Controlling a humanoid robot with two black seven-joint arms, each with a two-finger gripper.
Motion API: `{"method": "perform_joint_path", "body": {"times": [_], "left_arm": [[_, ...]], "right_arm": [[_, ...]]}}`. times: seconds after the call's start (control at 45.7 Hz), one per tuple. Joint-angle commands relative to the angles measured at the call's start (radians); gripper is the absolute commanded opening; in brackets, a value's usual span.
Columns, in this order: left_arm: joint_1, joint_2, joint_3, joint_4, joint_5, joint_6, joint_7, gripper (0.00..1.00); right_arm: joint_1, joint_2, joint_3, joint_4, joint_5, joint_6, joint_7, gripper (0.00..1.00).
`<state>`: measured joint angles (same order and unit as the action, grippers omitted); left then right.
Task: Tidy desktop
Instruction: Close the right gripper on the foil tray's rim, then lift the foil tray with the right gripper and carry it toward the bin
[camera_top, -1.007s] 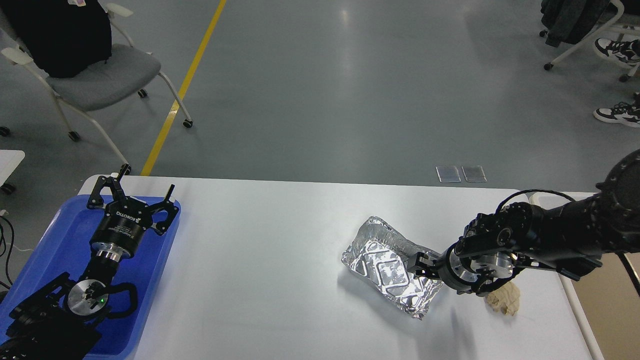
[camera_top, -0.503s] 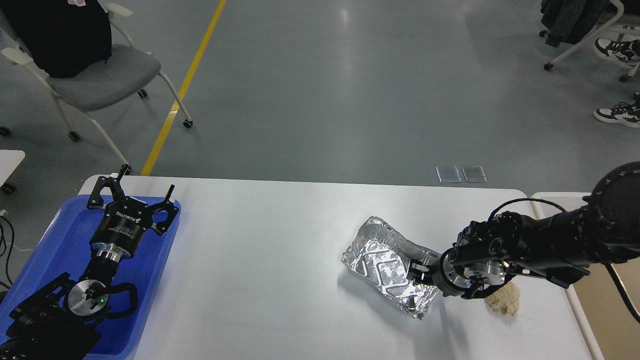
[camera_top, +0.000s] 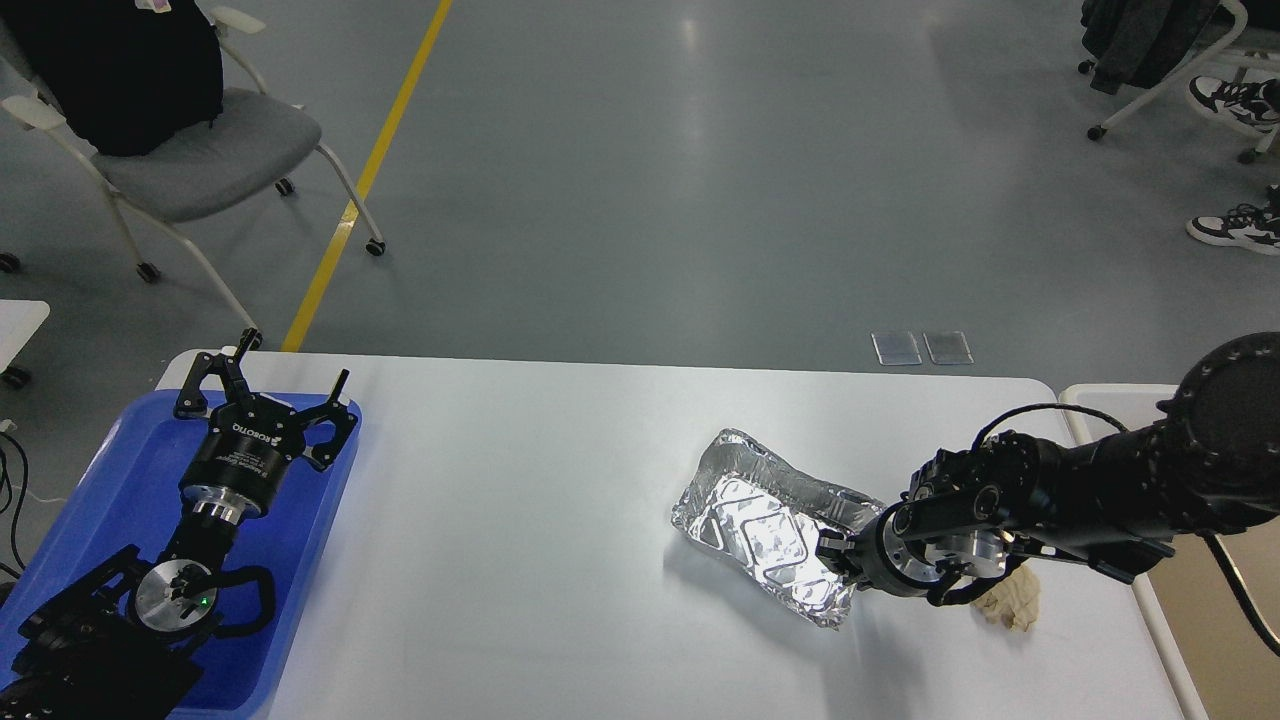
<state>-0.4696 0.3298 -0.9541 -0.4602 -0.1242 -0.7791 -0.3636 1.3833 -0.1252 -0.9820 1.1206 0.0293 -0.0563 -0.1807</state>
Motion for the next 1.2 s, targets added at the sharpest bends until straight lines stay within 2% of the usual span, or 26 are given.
{"method": "perform_joint_path", "body": {"times": [0.0, 0.328, 0.591, 0.875, 1.182], "left_arm": [[0.000, 0.000, 0.000, 0.000, 0.000, 0.001, 0.000, 0.99], [0.000, 0.000, 0.000, 0.000, 0.000, 0.000, 0.002, 0.99], [-0.001, 0.000, 0.000, 0.000, 0.000, 0.000, 0.002, 0.99], [0.000, 0.002, 0.000, 0.000, 0.000, 0.000, 0.002, 0.99], [0.000, 0.002, -0.002, 0.000, 0.000, 0.000, 0.003, 0.99]], "right_arm": [[-0.004, 0.004, 0.003, 0.001, -0.002, -0.024, 0.001, 0.00], [0.034, -0.011, 0.013, 0.021, -0.003, -0.013, 0.003, 0.00], [0.221, -0.135, -0.075, 0.202, -0.063, 0.016, 0.003, 0.00], [0.568, -0.269, -0.210, 0.429, -0.115, 0.147, 0.003, 0.00], [0.865, -0.338, -0.319, 0.449, -0.143, 0.392, 0.001, 0.00]]}}
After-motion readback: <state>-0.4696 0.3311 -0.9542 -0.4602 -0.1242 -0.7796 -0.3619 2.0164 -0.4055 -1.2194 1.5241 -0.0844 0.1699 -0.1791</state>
